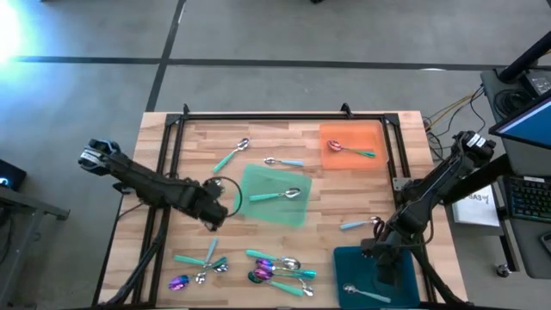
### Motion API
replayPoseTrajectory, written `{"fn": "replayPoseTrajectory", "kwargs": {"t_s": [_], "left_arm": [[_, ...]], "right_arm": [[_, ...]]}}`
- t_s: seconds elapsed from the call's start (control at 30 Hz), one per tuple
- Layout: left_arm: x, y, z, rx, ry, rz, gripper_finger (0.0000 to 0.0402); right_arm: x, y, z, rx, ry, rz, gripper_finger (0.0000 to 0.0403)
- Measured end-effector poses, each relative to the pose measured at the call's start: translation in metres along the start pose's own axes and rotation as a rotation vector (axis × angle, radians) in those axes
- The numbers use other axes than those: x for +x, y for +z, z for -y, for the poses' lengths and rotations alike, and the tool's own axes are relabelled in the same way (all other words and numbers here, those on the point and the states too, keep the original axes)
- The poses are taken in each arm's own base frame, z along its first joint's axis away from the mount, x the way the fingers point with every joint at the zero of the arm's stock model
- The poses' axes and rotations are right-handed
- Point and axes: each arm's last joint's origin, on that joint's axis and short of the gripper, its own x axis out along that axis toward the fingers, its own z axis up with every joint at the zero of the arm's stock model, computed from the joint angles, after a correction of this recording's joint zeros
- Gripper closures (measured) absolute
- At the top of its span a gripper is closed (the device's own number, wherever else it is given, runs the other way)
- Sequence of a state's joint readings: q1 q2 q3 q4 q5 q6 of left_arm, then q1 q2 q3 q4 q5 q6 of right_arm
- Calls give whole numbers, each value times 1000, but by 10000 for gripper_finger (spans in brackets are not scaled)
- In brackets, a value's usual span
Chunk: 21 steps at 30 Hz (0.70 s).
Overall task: Sort silverware by color (type)
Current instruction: Put the violet spoon into the orange bin
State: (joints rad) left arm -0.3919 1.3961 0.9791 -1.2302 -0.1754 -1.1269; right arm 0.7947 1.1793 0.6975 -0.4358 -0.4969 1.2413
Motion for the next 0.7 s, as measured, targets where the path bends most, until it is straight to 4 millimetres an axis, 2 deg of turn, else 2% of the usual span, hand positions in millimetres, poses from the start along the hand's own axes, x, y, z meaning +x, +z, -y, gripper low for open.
{"fn": "replayPoseTrajectory", "kwargs": {"t_s": [0.23, 0.43, 0.7], "left_arm": [[-1, -23, 26, 56, -180, -151, 271], [-1, -46, 54, 87, -314, -120, 271], [9, -78, 91, 226, -440, -94, 271]], "right_arm": [[-5, 9, 3, -67, 7, 31, 257], [-9, 15, 5, -112, 9, 54, 257], [-10, 18, 6, -153, 8, 65, 257]]}}
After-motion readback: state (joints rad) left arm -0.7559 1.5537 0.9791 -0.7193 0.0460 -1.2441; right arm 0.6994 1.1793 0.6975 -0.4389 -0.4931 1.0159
